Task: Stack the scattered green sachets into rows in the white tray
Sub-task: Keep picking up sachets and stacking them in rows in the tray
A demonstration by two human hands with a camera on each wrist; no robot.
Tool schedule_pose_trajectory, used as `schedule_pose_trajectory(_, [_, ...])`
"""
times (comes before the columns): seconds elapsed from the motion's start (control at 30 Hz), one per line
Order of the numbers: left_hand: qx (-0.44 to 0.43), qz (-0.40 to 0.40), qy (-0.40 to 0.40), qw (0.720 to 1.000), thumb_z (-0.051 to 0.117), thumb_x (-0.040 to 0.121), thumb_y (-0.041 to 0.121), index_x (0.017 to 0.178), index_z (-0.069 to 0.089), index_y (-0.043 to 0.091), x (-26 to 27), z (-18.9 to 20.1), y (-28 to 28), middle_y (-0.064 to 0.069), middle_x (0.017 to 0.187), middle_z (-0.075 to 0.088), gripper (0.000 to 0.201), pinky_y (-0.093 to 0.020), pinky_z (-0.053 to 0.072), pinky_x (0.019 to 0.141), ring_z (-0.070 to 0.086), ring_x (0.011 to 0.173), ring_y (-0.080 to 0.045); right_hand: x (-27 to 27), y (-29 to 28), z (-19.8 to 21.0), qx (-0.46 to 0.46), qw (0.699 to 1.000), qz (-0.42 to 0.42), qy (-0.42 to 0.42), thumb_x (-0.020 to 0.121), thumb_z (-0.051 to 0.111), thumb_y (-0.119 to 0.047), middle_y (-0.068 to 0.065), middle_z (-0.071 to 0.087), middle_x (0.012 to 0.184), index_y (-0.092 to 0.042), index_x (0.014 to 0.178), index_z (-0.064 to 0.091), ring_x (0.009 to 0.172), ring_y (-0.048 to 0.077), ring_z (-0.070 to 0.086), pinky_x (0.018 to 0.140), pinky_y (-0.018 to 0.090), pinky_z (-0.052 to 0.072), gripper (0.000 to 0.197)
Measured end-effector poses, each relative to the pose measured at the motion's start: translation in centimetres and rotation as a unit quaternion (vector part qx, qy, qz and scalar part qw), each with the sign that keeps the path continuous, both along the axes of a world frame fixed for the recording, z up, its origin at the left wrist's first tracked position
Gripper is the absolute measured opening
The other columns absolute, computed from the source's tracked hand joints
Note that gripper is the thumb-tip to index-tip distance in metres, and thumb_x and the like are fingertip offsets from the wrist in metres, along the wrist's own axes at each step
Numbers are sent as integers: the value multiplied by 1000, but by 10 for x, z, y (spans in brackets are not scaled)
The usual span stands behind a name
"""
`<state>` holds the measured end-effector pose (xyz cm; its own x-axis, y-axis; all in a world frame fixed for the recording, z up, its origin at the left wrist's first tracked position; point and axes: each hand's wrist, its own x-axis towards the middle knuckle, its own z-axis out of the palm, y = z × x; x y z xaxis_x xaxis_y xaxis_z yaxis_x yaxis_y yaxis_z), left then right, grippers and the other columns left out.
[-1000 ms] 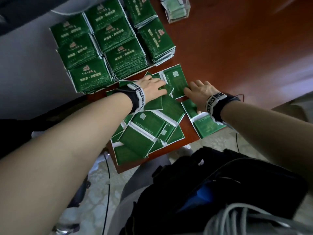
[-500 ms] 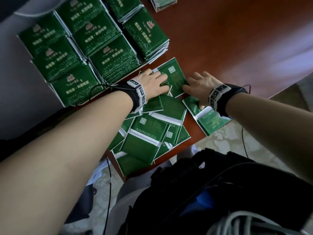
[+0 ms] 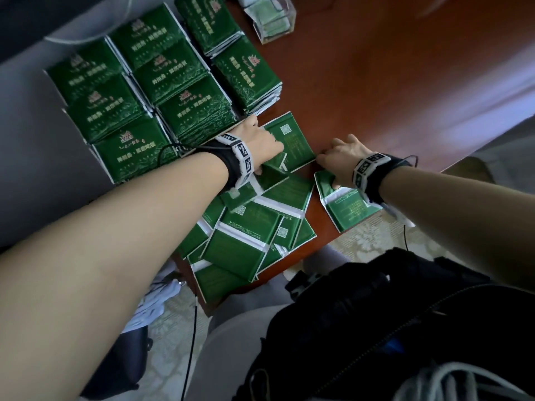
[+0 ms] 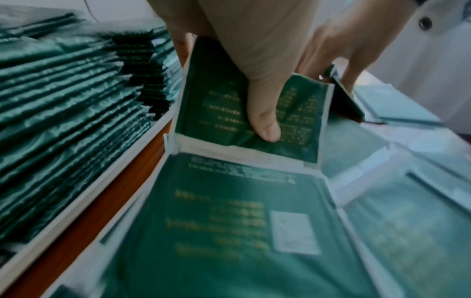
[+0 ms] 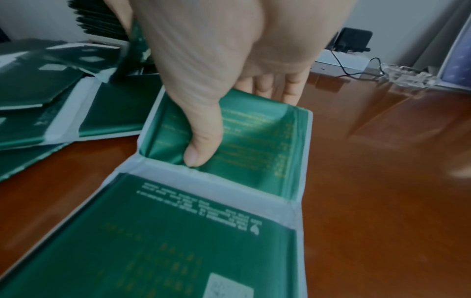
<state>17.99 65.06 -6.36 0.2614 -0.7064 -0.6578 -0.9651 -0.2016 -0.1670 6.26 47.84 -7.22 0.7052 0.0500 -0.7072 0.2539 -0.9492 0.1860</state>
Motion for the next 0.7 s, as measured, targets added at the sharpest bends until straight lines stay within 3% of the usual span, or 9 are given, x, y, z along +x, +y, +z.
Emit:
schedule_pose_trajectory(0.1, [-34, 109, 26, 993, 69, 89, 43, 113, 54, 22, 8, 12, -13, -6, 107, 65, 36, -37, 47, 76, 62, 97, -30, 5, -13, 8, 14, 999, -35, -18, 87, 73, -30, 1, 65, 105, -21, 123, 54, 113, 23, 50, 97, 42, 40, 42])
schedule_pose_trajectory(0.17, [-57, 169, 37, 983, 68, 90, 44, 113, 59, 22, 11, 18, -24, -7, 106, 65, 33, -35, 47, 67, 62, 96, -31, 11, -27, 16, 32, 997, -54, -33, 92, 62, -15, 5, 65, 102, -21, 125, 54, 110, 26, 54, 96, 41, 42, 34])
schedule_pose_trajectory(0.27, [-75, 234, 46, 968, 65, 90, 42, 110, 66, 17, 10, 18, -48, -11, 100, 67, 32, -35, 50, 65, 64, 90, -33, 21, -55, 27, 46, 995, -76, -36, 94, 48, 0, 8, 62, 92, -18, 130, 49, 86, 29, 61, 74, 37, 49, 40])
schedule_pose_trajectory(0.37, [-98, 299, 41, 948, 62, 91, 39, 118, 63, 17, 1, 8, -79, -14, 108, 67, 35, -37, 53, 70, 65, 95, -35, 32, -93, 28, 47, 996, -56, -46, 94, 46, 3, 4, 50, 76, -20, 137, 41, 68, 26, 56, 57, 36, 50, 49])
schedule_pose_trajectory(0.43, [-105, 338, 27, 935, 60, 91, 39, 117, 61, 17, -7, 5, -99, -14, 109, 67, 34, -38, 53, 71, 64, 97, -36, 43, -120, 26, 50, 997, -17, -53, 93, 47, 2, 4, 50, 77, -23, 142, 37, 70, 26, 57, 55, 34, 49, 56])
schedule_pose_trajectory(0.57, [-115, 418, -6, 901, 58, 92, 38, 99, 55, 19, -22, 6, -139, -12, 100, 66, 20, -36, 46, 65, 65, 90, -35, 60, -173, 28, 49, 995, 51, -64, 92, 51, -2, 6, 58, 89, -20, 138, 44, 75, 28, 59, 59, 34, 48, 50])
schedule_pose_trajectory(0.7, [-124, 476, -50, 869, 58, 93, 38, 103, 54, 19, -42, 3, -175, -11, 99, 66, 22, -35, 45, 64, 66, 90, -35, 63, -215, 22, 68, 989, 103, -76, 90, 52, -5, 8, 58, 114, -18, 134, 49, 101, 31, 61, 71, 39, 52, 45])
